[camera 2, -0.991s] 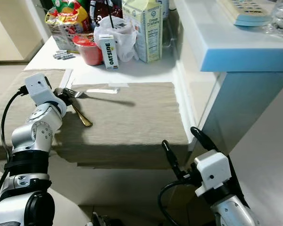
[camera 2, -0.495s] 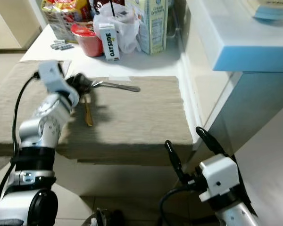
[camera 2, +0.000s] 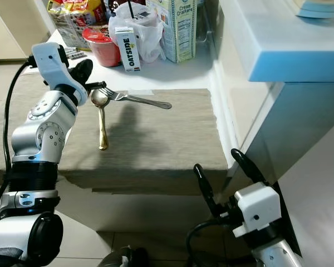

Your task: Setting the table

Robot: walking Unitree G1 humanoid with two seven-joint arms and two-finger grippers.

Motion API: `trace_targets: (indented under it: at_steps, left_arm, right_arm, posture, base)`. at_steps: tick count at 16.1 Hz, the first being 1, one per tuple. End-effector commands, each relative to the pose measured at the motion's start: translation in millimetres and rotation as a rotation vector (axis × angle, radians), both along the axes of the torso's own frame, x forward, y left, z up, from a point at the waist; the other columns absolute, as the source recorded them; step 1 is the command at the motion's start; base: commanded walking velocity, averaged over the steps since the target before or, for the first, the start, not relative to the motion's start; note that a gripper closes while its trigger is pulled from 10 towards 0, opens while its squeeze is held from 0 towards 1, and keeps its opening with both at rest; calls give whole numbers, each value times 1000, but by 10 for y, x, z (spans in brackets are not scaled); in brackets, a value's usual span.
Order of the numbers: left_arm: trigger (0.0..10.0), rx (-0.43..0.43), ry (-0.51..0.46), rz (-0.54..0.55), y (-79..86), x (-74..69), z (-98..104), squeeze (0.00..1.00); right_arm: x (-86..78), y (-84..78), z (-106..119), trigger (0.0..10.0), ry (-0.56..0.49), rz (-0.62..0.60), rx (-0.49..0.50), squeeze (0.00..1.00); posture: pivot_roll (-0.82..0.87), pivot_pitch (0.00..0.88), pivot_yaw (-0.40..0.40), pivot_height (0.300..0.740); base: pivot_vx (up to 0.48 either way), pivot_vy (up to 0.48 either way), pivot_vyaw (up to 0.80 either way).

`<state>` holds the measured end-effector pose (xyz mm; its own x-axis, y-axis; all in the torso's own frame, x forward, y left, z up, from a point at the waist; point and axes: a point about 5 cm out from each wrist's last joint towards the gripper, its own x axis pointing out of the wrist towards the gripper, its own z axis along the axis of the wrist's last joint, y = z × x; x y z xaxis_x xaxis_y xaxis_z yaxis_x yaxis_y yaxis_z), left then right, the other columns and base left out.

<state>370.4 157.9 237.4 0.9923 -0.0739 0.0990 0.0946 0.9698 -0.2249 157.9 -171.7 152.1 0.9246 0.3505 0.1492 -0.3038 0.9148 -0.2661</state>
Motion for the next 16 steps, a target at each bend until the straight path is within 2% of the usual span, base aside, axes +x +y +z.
trace_targets:
  at_steps: [1, 2, 4, 5, 6, 7, 9, 11, 14, 16]
  left_arm:
    - [0, 73, -22, 8, 33, -28, 53, 0]
    - [10000, 127, -3, -5, 21, -75, 8, 0]
    - [10000, 199, 13, -61, -46, -231, -57, 0]
    - [10000, 264, 20, -85, -64, -394, -106, 263]
    - [10000, 281, 12, -112, -82, -495, -110, 498]
    - [10000, 290, 4, -143, -114, -574, -106, 1000]
    - [10000, 299, -13, -173, -175, -703, -74, 1000]
    - [10000, 309, -15, -171, -185, -768, -83, 1000]
    - [10000, 317, 40, -155, -199, -800, -194, 1000]
    - [10000, 333, 94, -110, -113, -755, -299, 1000]
  right_arm:
    - [9, -11, -146, 10000, 80, -7, -10, 0]
    - [23, -4, -149, 10000, 77, -5, -11, 0]
    - [41, 6, -158, 10000, 72, -9, -16, 0]
    - [67, 9, -174, 10000, 72, -15, -17, 0]
    - [85, 12, -186, 10000, 72, -17, -17, 0]
    - [101, 14, -196, 10000, 72, -18, -17, 0]
    - [152, 31, -221, 10000, 71, -13, -17, 0]
    - [202, 55, -233, 10000, 66, -2, -19, 0]
    - [248, 83, -235, 10000, 53, 7, -15, 0]
    - [256, 90, -232, 10000, 48, 5, -11, 0]
  posture:
    - [-135, 85, 117, 719]
    - [-135, 85, 117, 719]
    - [-134, 71, 124, 719]
    - [-130, 63, 127, 719]
    - [-126, 59, 127, 719]
    - [-117, 54, 125, 719]
    - [-101, 45, 121, 719]
    - [-85, 37, 118, 719]
    - [-81, 32, 117, 719]
    - [-85, 32, 119, 719]
  base:
    - [0, 0, 0]
    - [0, 0, 0]
    - [0, 0, 0]
    - [0, 0, 0]
    - [0, 0, 0]
    - [0, 0, 0]
    - [0, 0, 0]
    - [0, 0, 0]
    - [0, 0, 0]
    - [0, 0, 0]
